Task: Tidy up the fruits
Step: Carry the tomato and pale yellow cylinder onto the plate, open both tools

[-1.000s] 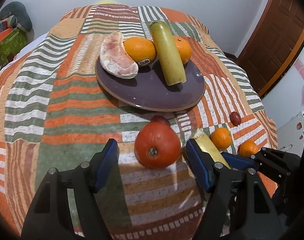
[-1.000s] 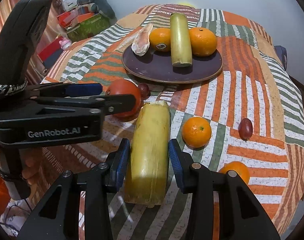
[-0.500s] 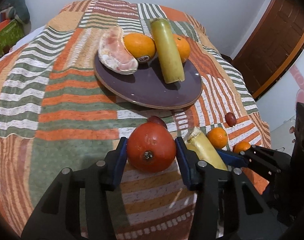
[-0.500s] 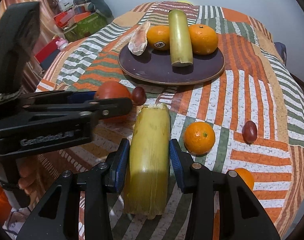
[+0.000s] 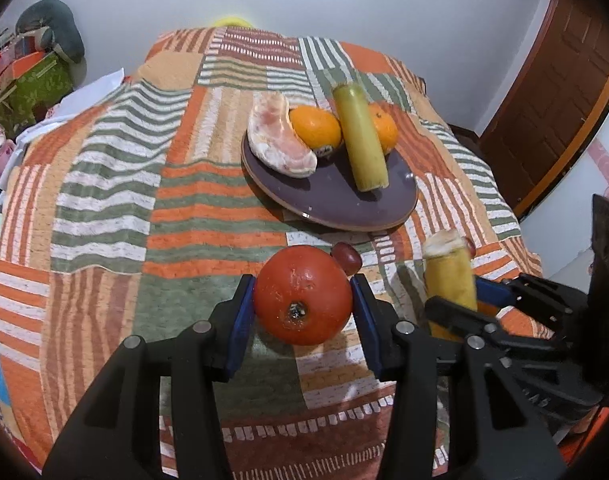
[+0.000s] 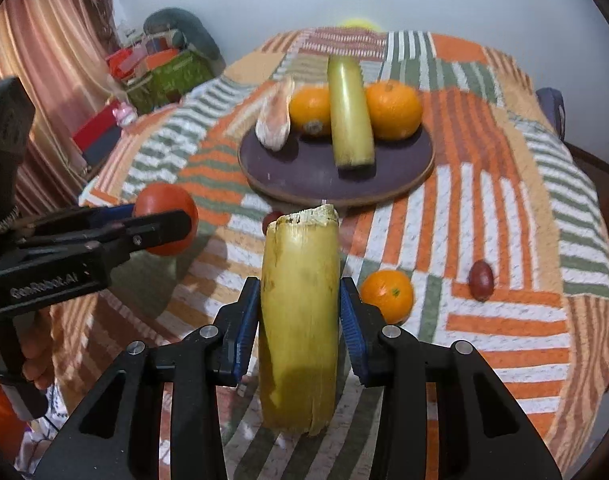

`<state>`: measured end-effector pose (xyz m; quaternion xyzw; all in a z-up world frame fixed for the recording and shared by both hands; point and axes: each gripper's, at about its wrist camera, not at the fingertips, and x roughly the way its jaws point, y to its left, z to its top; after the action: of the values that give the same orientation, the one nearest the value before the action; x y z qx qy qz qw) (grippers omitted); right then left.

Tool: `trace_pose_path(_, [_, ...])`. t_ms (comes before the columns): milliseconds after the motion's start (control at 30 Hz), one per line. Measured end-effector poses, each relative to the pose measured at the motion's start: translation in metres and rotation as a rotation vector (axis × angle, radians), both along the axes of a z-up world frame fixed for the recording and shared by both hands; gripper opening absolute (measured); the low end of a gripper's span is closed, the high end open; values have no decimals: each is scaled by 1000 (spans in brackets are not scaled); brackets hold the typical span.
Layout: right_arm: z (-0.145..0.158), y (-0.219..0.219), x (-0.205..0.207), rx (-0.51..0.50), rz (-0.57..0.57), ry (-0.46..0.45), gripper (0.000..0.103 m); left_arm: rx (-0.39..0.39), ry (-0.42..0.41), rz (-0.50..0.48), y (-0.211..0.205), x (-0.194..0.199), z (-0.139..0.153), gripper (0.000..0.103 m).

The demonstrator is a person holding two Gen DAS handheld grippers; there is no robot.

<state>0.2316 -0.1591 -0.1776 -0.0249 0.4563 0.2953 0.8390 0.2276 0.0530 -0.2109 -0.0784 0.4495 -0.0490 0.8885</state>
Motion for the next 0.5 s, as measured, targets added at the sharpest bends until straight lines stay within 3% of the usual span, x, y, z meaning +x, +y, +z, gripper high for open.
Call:
trace_pose_path(233, [35,-13,4,36,-43,-95,35,15,-62,0,-4,3,24,47])
trace_pose_path(500, [52,-22,24,38,-80,-151,35,12,-95,-14,-12,18,36,47])
